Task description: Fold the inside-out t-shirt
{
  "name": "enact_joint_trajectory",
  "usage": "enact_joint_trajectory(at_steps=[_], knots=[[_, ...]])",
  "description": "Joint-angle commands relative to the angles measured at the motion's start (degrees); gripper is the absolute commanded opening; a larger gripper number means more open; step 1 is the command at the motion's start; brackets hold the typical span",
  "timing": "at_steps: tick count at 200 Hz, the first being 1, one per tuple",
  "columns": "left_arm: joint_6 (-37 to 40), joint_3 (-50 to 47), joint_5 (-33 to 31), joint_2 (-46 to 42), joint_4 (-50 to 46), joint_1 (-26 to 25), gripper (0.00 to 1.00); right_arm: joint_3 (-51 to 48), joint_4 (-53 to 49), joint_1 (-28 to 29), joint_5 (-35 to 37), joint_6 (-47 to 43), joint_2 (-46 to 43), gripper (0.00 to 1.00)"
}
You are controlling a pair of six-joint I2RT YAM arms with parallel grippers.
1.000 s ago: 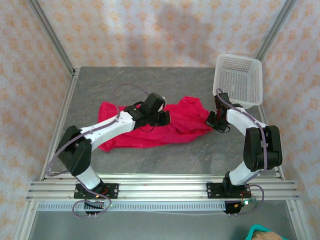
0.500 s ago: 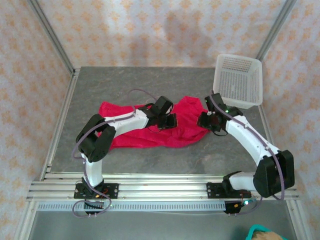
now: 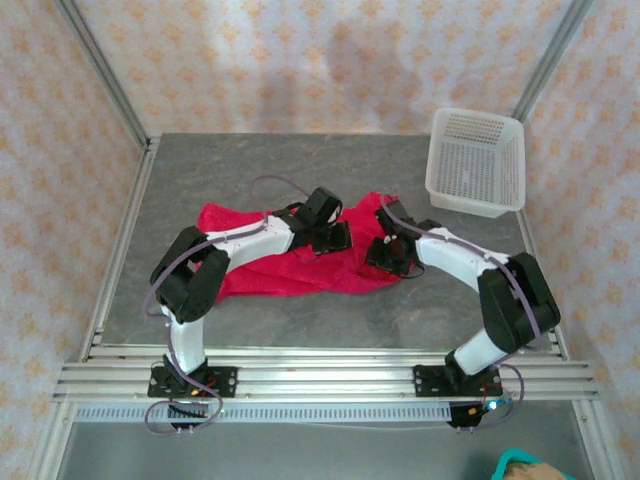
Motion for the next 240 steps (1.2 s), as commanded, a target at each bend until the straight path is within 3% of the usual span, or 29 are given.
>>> enact_joint_trajectory(at_steps=[1, 11, 42, 64, 118, 135, 154, 190, 203, 226, 240], knots=[[-0.17, -1.5, 0.23, -2.31, 0.12, 1.14, 0.0, 3.1, -0.01, 0.01, 2.69, 1.18, 0.95, 0.15], [-0.08, -1.74, 0.41, -2.66, 0.03, 1.4, 0.0, 4.83, -2.0, -0.38, 3.0, 0.44, 0.12, 0.0], [0.8, -1.31, 1.19, -2.45, 0.15, 1.53, 0.0, 11.41, -10.17, -3.15, 6.08, -2.68, -4.88, 0.0], [-0.05, -1.11, 2.08, -1.36, 2.07, 1.5, 0.0, 13.57, -10.67, -6.77, 6.48, -4.11, -5.87, 0.0], [-0.97, 0.25, 1.79, 0.54, 3.54, 1.53, 0.0, 20.17, -6.33, -11.55, 4.98, -6.13, 8.55, 0.0], [-0.88, 0.95, 1.77, 2.9, 3.12, 1.61, 0.0, 23.4, -9.65, -11.19, 5.39, -7.02, 9.63, 0.15], [-0.63, 1.15, 1.45, 3.29, 2.43, 1.7, 0.0, 21.7, -11.12, -9.46, 7.48, -7.73, 4.75, 0.24], [2.95, 1.11, -2.09, 1.36, -1.9, 2.05, 0.0, 11.16, -10.15, -4.86, 5.9, -4.48, -5.77, 0.26], [5.52, 0.57, -3.43, -1.26, -2.87, 1.92, 0.13, 6.03, -7.83, -4.71, 4.1, -2.35, -8.37, 0.25], [14.12, -0.16, -6.97, -5.74, -5.8, 0.73, 0.47, -1.05, -5.0, -5.35, 5.15, 0.11, -11.39, 0.26], [20.5, 0.01, -9.67, -7.92, -8.32, -1.07, 0.56, -3.3, -4.08, -7.38, 3.77, 0.53, -12.09, 0.26]])
